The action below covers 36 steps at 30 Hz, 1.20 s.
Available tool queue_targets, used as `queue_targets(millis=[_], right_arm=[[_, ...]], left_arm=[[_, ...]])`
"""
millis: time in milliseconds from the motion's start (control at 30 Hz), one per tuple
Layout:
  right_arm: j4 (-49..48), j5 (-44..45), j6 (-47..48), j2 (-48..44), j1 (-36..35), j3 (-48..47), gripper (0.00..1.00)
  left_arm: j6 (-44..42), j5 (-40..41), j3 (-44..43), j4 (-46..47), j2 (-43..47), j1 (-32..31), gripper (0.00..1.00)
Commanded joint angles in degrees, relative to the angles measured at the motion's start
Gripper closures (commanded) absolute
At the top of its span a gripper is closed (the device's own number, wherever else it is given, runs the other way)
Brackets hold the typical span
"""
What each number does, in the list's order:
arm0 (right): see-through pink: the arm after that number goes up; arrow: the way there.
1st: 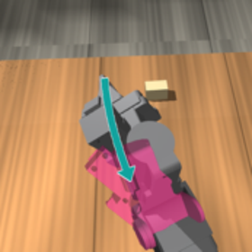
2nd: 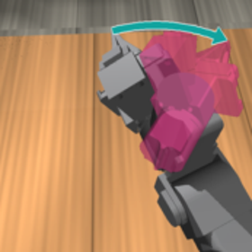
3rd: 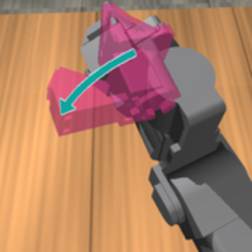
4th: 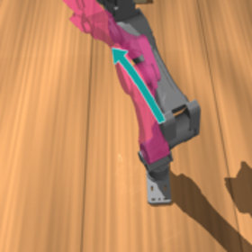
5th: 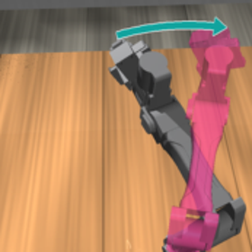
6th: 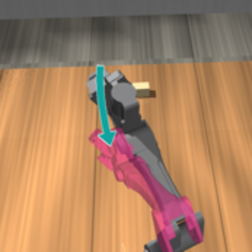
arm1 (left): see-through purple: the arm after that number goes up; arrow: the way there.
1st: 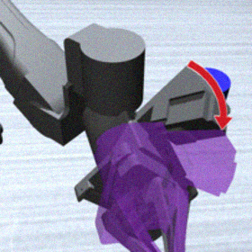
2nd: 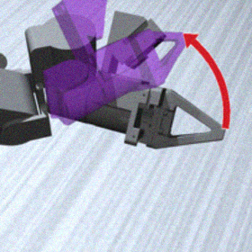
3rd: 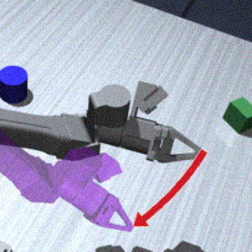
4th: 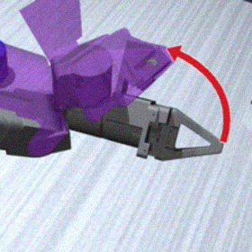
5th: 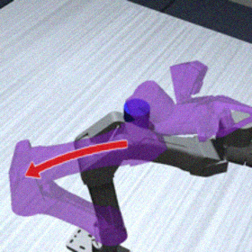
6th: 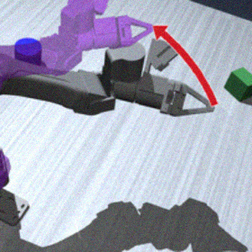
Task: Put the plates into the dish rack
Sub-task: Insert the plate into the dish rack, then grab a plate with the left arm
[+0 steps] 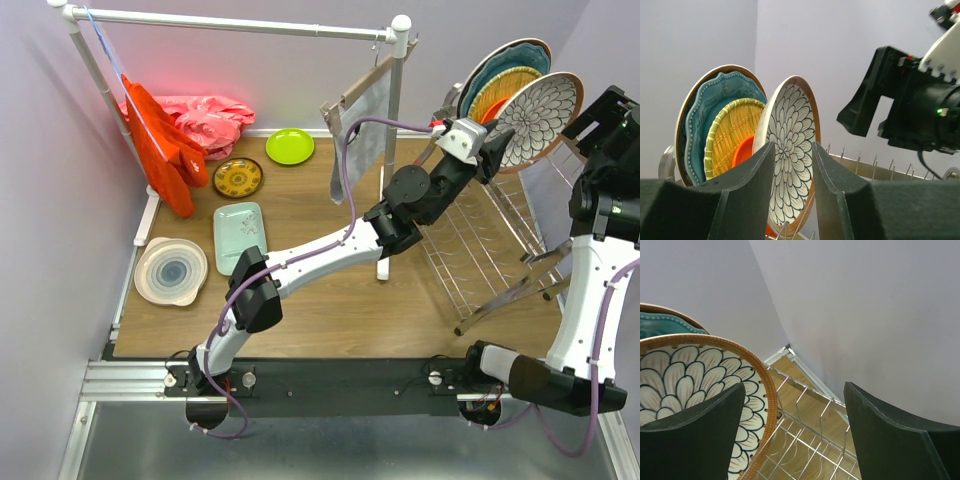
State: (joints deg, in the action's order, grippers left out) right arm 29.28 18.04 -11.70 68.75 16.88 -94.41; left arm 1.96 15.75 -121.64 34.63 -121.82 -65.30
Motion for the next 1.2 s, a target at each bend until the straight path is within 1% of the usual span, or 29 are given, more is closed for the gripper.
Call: queue_targets(millis=[0, 167, 300, 533, 667, 733, 800, 933, 1033, 1100, 1167], right_arm=[[-1.59, -1.34, 1.68, -2.65, -0.01, 1.07, 0.12], [-1.77, -3.62, 2.39, -4.5, -0.01, 0.98, 0.12], [-1.77, -6.79, 3.61, -5.55, -0.01, 0.72, 0.1], [-1.86, -9.6, 4.85, -6.87, -0.01, 0.37, 0.09], [-1.86, -14.16, 6.43, -7.49, -0.01, -0.25, 0.09], [-1.86, -15.75, 7.31, -7.67, -0.01, -0.6, 0.09], [-1.77, -17.25, 7.75, -7.75, -0.01, -0.6, 0.08], [-1.68, -21.11, 9.77, -8.37, -0.01, -0.69, 0.07], [-1.77, -26.12, 11.09, -8.55, -0.01, -1.65, 0.05], [-1.68, -30.16, 13.98, -8.28, -0.01, -3.4, 0.04], [-1.5, -34.54, 14.69, -8.02, -0.01, -4.46, 0.04]], left_arm=[[-0.46, 0.07, 0.97, 1.4, 3.78, 0.17, 0.55], [-0.81, 0.6, 1.59, 1.32, 4.92, 0.17, 0.55], [-1.08, 0.69, 1.76, 0.7, 6.41, 0.17, 0.51], [-1.6, 2.01, 3.17, -0.44, 8.61, 0.17, 0.5], [-1.69, 1.57, 4.22, -1.58, 10.19, 0.17, 0.5], [-1.69, 1.3, 4.49, -2.2, 11.25, 0.17, 0.47], [-3.18, 0.69, 4.14, -3.42, 11.69, 0.17, 0.45], [-2.92, -0.72, 4.4, -6.76, 13.88, 0.35, 0.44], [-2.92, -1.77, 4.92, -10.01, 16.86, 0.43, 0.43], [-2.84, -1.69, 5.8, -13.53, 18.71, 0.43, 0.43], [-2.31, -0.99, 7.46, -17.82, 22.23, 0.61, 0.43]])
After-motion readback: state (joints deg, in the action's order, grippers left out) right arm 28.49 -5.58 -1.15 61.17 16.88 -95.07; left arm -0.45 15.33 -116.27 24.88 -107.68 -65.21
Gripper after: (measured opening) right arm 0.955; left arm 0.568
